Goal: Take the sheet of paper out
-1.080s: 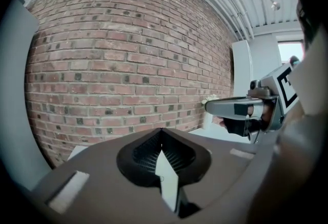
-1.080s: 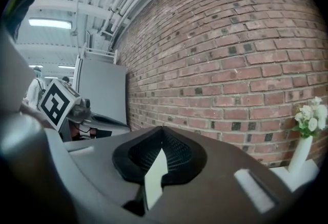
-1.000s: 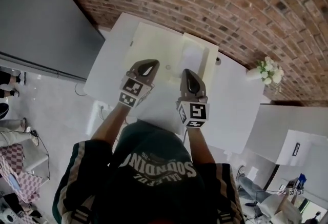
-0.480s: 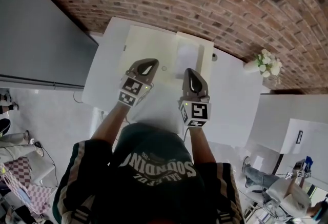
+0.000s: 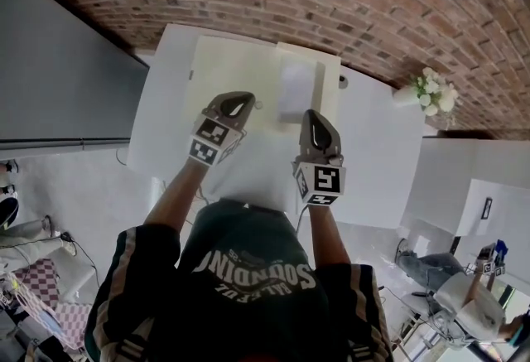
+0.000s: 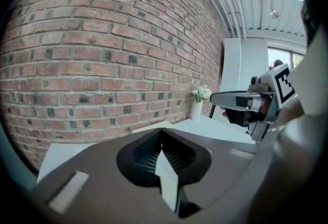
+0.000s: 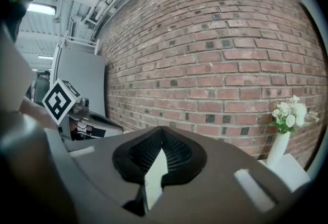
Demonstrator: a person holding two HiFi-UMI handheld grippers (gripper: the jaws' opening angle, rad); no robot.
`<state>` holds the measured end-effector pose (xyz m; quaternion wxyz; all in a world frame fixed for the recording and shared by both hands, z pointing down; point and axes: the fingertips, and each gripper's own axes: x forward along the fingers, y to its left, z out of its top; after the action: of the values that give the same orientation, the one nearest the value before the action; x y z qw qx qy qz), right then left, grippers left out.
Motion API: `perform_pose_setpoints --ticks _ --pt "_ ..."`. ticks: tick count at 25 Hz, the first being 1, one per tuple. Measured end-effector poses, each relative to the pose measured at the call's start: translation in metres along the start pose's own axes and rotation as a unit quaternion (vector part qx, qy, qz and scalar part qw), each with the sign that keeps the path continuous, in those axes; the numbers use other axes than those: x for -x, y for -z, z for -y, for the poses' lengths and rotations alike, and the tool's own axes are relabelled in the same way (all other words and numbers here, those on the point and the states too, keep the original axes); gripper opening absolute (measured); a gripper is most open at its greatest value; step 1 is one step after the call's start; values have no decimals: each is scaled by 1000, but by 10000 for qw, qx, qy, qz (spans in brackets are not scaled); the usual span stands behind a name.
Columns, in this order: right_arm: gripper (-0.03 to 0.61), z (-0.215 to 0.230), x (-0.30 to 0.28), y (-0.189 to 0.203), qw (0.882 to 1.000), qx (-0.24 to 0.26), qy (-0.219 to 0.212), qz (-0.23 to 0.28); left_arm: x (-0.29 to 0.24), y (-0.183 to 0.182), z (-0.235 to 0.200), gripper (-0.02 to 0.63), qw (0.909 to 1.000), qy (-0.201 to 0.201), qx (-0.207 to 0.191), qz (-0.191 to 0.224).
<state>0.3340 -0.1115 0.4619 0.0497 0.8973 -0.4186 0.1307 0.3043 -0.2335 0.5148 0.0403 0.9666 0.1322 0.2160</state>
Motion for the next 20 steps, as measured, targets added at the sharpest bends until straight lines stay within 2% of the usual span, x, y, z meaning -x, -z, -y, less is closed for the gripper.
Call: perform_pose_setpoints --ticks 9,13,20 --pt "0 23 -6 38 9990 -208 155 -350 -48 38 10 12 9973 479 99 -549" --pt "0 30 -7 53 9981 -269 195 -517 -61 47 10 12 9964 561 185 -606" --pt "0 40 -10 71 9970 -309 190 -679 -81 56 8 56 9950 618 375 -684"
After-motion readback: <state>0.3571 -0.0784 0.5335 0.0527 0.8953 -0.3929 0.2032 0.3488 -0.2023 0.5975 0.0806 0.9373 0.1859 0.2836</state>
